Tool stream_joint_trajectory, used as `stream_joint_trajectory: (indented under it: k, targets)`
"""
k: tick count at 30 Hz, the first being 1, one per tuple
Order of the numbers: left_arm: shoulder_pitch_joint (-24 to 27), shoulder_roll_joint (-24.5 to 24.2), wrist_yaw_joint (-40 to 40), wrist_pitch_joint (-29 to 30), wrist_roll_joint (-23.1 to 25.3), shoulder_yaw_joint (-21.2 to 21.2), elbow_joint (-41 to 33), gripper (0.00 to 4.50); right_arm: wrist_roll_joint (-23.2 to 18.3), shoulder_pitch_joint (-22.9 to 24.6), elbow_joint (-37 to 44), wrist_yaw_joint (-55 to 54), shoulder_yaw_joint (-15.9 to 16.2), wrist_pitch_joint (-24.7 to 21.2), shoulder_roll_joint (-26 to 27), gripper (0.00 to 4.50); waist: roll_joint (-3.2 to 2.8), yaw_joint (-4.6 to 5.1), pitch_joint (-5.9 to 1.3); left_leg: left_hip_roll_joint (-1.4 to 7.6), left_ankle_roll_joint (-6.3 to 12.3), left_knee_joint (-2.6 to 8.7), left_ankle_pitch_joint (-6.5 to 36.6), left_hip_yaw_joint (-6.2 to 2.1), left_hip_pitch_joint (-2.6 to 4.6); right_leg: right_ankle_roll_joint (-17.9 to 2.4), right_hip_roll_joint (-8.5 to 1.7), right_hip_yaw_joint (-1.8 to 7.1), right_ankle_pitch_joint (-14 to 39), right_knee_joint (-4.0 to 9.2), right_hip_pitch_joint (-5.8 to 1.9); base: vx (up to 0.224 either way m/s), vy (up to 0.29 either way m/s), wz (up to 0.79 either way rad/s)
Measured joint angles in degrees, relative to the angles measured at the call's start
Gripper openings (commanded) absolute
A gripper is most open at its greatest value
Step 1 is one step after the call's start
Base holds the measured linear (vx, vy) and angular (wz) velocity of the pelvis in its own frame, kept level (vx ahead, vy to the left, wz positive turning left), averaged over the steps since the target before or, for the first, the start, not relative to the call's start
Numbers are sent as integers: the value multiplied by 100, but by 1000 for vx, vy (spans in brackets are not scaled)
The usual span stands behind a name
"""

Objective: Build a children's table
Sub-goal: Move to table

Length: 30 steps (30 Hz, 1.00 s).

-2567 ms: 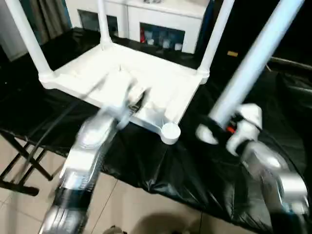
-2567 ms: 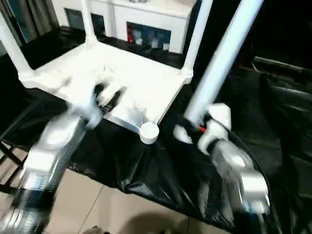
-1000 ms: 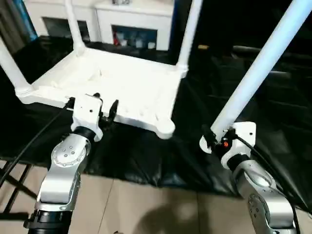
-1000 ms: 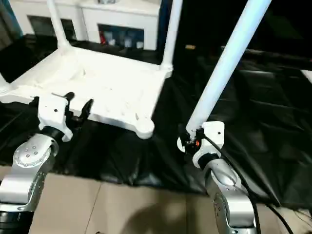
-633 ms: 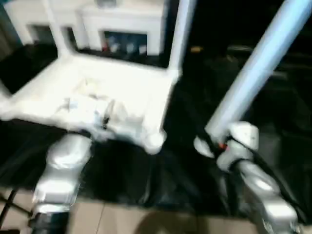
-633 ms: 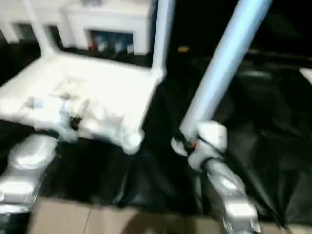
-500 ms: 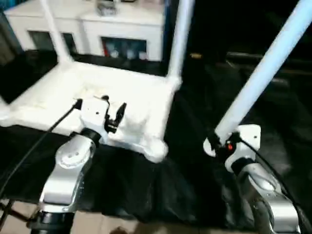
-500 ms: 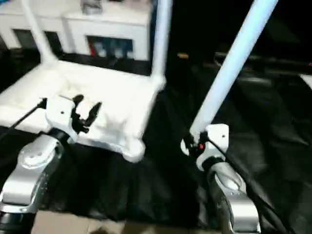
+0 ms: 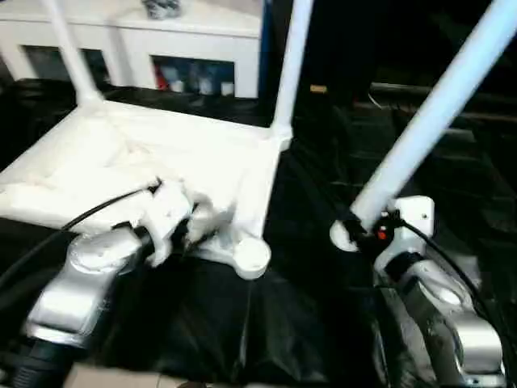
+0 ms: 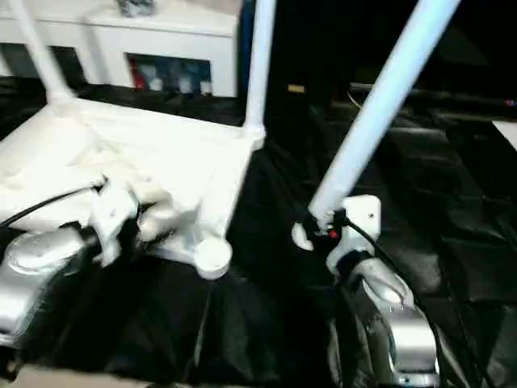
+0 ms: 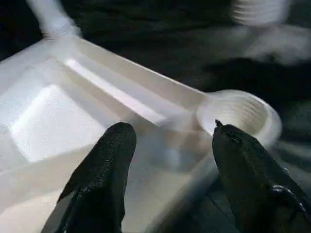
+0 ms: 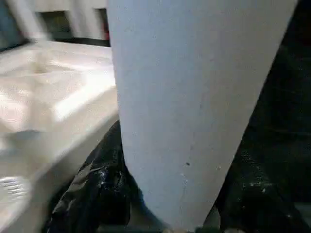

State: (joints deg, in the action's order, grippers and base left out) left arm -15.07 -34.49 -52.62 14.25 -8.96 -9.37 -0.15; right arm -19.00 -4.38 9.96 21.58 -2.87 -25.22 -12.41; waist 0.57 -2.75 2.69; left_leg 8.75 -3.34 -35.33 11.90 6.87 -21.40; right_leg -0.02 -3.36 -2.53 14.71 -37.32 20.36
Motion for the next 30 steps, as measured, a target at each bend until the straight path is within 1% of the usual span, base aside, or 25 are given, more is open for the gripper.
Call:
stream_joint_trajectory:
  k: [1,2,4,5,8,11,13,14,16,17,20,25,26,27,30]
  targets:
    - [-178,-107,-262,-53,32,-114,155,290,-73,-33,-8,160,45,-71,-122,191,-14,-32,23,23,0,1,0,37,29,0,-2,4,0,8,-31,-89,10,4]
    - [-415,-203,-537,-126,103,-212,367,290,-129,-53,-26,360,108,-135,-267,191,-21,-67,37,33,1,20,0,72,60,24,-4,15,13,25,-40,-89,10,4]
    - [-656,-286,-768,-251,198,-256,574,290,-155,-82,-83,547,140,-176,-337,191,-15,-96,36,35,1,55,0,129,83,26,-26,31,15,34,-53,-35,7,0]
    - [-751,-290,-852,-345,249,-295,665,290,-159,-84,-126,633,156,-179,-379,191,-15,-102,36,35,1,62,-1,151,82,26,-42,29,14,34,-49,0,0,0]
    - [-1175,-235,-971,-748,568,-615,1309,290,-164,-125,-231,923,226,-227,-561,191,-11,-128,38,39,21,70,-49,196,83,50,-72,25,-48,30,-35,0,0,0]
    - [-1499,-204,-1062,-1113,831,-856,1801,290,-183,-260,-259,1101,243,-269,-628,190,-11,-148,37,45,19,75,-58,213,84,23,-82,24,-79,31,-26,0,0,0]
    - [-1629,-149,-1145,-1275,927,-974,2011,290,-185,-272,-262,1141,242,-295,-647,190,-10,-167,36,53,17,76,-77,220,84,24,-82,19,-78,31,-23,0,0,0]
    - [-1677,-118,-1205,-1337,977,-1022,2114,290,-188,-272,-268,1146,243,-310,-650,190,-10,-177,36,57,19,79,-79,229,73,28,-82,20,-74,33,-9,0,0,0]
    - [-1791,-85,-1296,-1456,1066,-1121,2356,290,-205,-296,-300,1174,248,-343,-675,190,-10,-194,30,63,46,83,-111,245,21,30,-80,23,-71,28,52,0,0,0]
    - [-1932,-30,-1354,-1573,1157,-1200,2633,290,-256,-328,-349,1221,272,-366,-720,190,-11,-212,30,69,66,87,-134,257,-12,30,-79,20,-71,30,83,0,0,0]
    - [-2111,25,-1420,-1784,1319,-1303,2994,290,-287,-383,-349,1298,334,-400,-755,190,-10,-234,29,72,103,85,-147,273,-77,31,-81,23,-74,29,145,0,0,0]
    - [-2378,131,-1523,-2130,1470,-1428,3632,290,-289,-403,-348,1384,339,-402,-758,190,-11,-240,29,81,88,85,-136,286,-82,30,-84,20,-74,28,150,0,0,0]
    - [-2418,144,-1533,-2193,1497,-1429,3729,273,-291,-404,-348,1389,339,-402,-756,190,-11,-240,29,84,87,84,-138,289,-80,29,-84,19,-75,28,149,0,0,0]
    - [-2454,151,-1552,-2224,1498,-1429,3809,273,-298,-404,-348,1393,338,-404,-756,190,-11,-241,29,88,85,84,-140,297,-76,26,-85,19,-76,26,146,0,0,0]
    - [-2558,201,-1594,-2321,1503,-1429,3986,242,-320,-406,-348,1419,337,-401,-753,190,-11,-243,29,95,78,84,-145,307,-72,24,-87,18,-86,25,143,0,0,0]
